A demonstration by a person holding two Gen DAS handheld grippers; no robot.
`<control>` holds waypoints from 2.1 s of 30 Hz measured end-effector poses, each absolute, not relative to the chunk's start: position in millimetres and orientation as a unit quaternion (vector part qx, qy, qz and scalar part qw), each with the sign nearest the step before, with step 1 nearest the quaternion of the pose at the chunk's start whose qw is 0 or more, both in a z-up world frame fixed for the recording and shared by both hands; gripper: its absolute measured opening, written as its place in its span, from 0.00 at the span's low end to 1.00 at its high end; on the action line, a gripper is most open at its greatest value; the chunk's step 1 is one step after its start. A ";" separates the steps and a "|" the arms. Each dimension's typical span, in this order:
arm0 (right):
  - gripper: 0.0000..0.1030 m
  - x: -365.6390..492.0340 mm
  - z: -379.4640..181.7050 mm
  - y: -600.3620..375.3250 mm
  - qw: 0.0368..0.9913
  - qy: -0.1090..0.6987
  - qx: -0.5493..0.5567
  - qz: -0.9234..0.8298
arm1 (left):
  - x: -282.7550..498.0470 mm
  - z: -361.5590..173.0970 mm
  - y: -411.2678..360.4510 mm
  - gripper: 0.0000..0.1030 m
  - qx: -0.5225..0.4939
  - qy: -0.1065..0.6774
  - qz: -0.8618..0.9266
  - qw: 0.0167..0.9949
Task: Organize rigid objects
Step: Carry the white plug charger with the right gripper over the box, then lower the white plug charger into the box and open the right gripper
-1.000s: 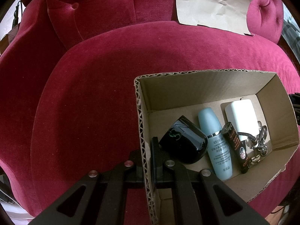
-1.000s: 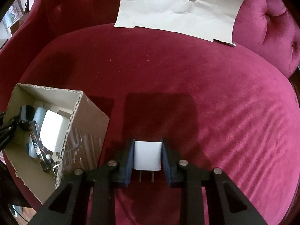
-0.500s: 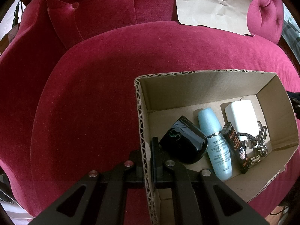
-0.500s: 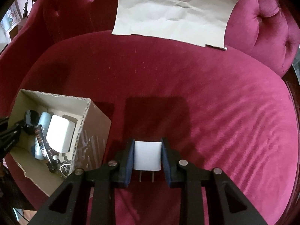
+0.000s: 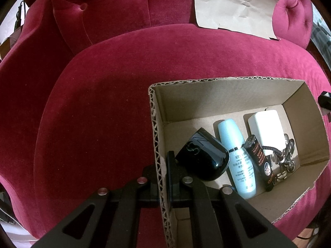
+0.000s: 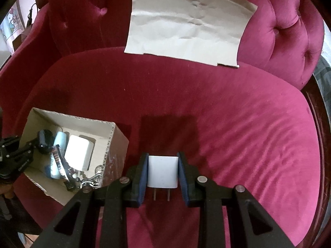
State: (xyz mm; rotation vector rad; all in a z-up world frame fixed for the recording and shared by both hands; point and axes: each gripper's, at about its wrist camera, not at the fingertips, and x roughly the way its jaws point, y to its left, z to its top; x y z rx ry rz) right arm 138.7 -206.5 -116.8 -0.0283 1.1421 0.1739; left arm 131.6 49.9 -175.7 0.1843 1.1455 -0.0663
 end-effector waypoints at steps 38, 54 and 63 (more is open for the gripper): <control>0.28 123.0 -78.2 -125.4 0.843 0.516 -0.009 0.152 | 131.7 -174.7 51.6 0.04 0.087 0.541 -0.032 0.836; 0.28 118.9 -98.5 -105.2 0.840 0.524 -0.005 0.142 | 131.6 -174.6 51.8 0.04 0.087 0.540 -0.032 0.836; 0.28 121.4 -100.2 -107.2 0.840 0.524 0.008 0.139 | 130.9 -174.0 52.2 0.04 0.087 0.540 -0.032 0.836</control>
